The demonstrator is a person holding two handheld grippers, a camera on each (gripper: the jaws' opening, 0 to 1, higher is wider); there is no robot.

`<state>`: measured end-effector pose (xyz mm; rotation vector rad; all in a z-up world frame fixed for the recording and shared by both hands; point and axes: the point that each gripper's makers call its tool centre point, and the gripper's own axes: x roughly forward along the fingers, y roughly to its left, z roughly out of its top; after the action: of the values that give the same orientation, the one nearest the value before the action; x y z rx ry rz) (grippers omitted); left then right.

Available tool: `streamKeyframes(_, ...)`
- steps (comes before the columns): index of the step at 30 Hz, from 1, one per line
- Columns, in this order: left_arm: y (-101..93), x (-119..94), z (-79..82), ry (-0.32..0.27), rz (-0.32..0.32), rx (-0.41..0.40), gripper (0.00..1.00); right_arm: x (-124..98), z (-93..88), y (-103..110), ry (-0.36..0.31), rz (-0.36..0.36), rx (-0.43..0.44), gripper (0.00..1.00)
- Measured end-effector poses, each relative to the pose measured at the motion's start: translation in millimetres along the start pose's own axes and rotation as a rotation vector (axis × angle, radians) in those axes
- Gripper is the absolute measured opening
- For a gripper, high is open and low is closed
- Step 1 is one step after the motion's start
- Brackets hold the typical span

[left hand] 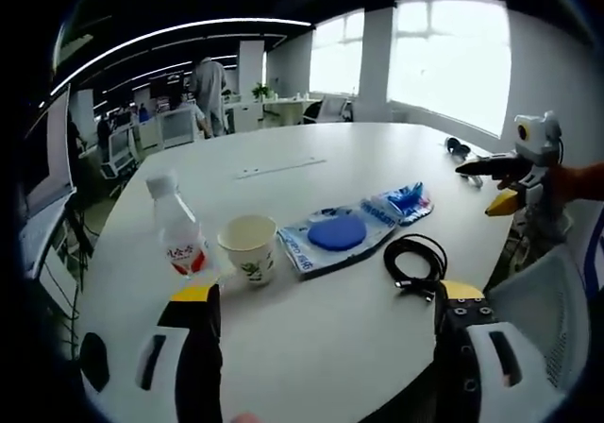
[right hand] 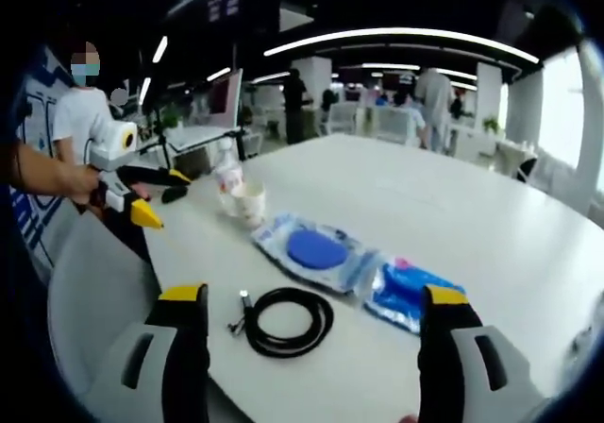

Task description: Arrange the tabletop items into an orderly group along one side of the table until the central work area is clear of visible clutter.

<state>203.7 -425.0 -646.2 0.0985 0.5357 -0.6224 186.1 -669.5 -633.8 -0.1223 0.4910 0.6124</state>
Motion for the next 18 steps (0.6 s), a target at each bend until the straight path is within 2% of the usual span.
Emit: streamKeyframes(18, -1.5, -16, -5.6, -0.010, 0.011, -0.002, 0.93, -22, -18.0, -7, 0.009, -0.026, 0.028, 0.92)
